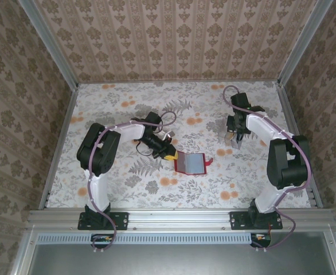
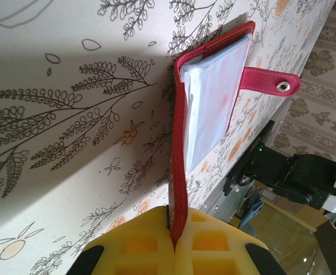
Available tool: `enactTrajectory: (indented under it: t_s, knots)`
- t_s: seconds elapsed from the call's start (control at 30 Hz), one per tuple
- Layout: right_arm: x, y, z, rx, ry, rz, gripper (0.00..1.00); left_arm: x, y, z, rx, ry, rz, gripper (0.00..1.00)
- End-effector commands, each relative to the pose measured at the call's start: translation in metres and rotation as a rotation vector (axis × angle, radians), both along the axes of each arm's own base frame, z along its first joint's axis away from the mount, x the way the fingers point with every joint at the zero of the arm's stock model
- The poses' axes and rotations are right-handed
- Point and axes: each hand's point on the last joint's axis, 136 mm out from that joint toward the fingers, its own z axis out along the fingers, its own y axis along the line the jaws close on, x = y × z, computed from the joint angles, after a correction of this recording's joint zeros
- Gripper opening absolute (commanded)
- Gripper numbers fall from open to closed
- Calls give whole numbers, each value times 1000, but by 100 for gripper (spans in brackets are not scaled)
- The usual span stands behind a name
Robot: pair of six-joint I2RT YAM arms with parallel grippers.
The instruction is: Put the credit cards into the card holder
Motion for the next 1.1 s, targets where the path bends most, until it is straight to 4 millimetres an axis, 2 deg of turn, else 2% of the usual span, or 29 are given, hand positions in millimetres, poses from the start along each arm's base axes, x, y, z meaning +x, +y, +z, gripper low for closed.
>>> enactTrajectory:
  t_s: [0.0, 0.1, 0.37, 0.53, 0.67, 0.77, 0.87, 0.97, 1.07]
  knots:
    - [-9, -5, 9, -15, 15, 5, 27, -2, -5, 2, -21, -2, -20, 0]
    - [-13, -7, 0, -29, 42, 9, 42, -3, -6, 1, -23, 14, -24, 0]
    - [-19, -13, -19, -48, 99, -2, 45, -3, -5, 2, -19, 7, -30, 0]
    - [-18, -18, -25, -54, 105, -12, 51, -4, -5, -1, -18, 16, -28, 0]
    - [-18, -20, -34, 0, 115, -28, 51, -4, -3, 0, -13, -1, -22, 0]
    - [-19, -17, -32, 57, 120, -30, 51, -6, -4, -1, -18, 13, -28, 0]
    - [-19, -16, -20, 105, 104, -39, 51, -6, -1, 0, -10, -3, -27, 0]
    - [-23, -23, -8, 94, 96, -58, 51, -5, 1, -1, -14, 6, -21, 0]
    - [-28, -32, -5, 102, 96, -85, 51, -4, 2, 0, -15, -7, -20, 0]
